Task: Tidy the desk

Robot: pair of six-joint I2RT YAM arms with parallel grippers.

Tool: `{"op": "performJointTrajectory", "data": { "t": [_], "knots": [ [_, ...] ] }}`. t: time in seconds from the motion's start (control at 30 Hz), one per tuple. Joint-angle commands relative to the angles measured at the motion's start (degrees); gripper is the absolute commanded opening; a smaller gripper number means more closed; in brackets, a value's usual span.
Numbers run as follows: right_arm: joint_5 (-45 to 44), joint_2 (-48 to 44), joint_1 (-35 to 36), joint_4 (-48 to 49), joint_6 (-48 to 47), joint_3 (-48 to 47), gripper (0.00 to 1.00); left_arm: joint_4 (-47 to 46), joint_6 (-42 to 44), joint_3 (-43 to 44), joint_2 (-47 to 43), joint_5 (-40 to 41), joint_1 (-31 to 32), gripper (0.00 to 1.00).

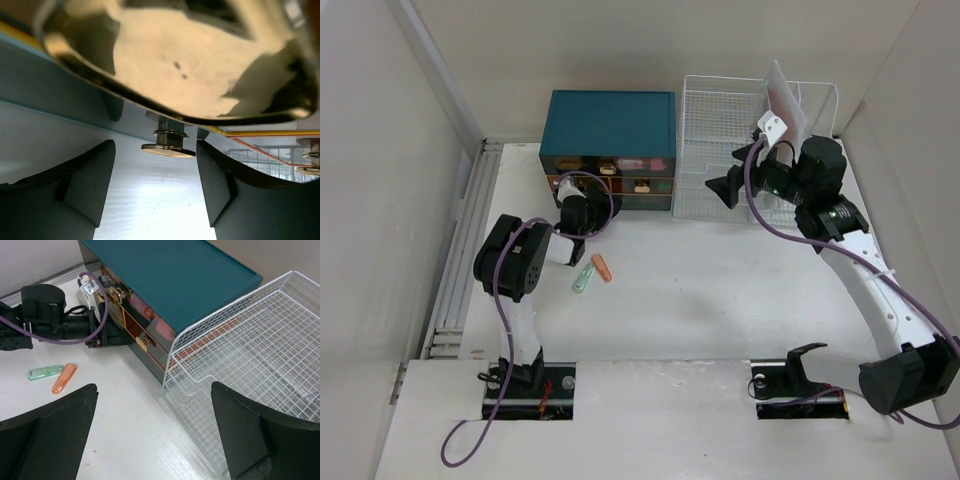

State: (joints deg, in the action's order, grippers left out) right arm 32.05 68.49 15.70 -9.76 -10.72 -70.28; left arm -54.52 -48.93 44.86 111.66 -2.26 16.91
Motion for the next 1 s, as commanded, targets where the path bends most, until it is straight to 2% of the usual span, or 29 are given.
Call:
{"op": "performJointTrajectory", "data": {
  "t": [0.0,0.3,0.37,0.7,0.97],
  "knots": [
    [1.5,-0.2,-0.4,3.3,-0.2,0.5,1.0,2.3,0.3,4.0,0.1,0.8,-0.6,0.63],
    [2.0,-0.2,-0.4,3.3,-0.2,1.0,1.0,3.1,-1.4,4.1,0.7,0.8,-1.1,0.59],
    [2.0,-0.2,-0.4,3.3,-0.2,1.0,1.0,2.6,-1.4,3.5,0.1,0.8,-1.1,0.55],
    [3.1,-0.2,-0.4,3.3,-0.7,1.0,1.0,-1.7,-3.6,-2.2,-2.7,1.5,-1.1,0.21],
    [3.6,-0.7,-0.4,3.3,-0.7,1.6,1.0,-5.5,-4.7,-9.3,-7.1,2.0,0.7,0.21]
  ]
}}
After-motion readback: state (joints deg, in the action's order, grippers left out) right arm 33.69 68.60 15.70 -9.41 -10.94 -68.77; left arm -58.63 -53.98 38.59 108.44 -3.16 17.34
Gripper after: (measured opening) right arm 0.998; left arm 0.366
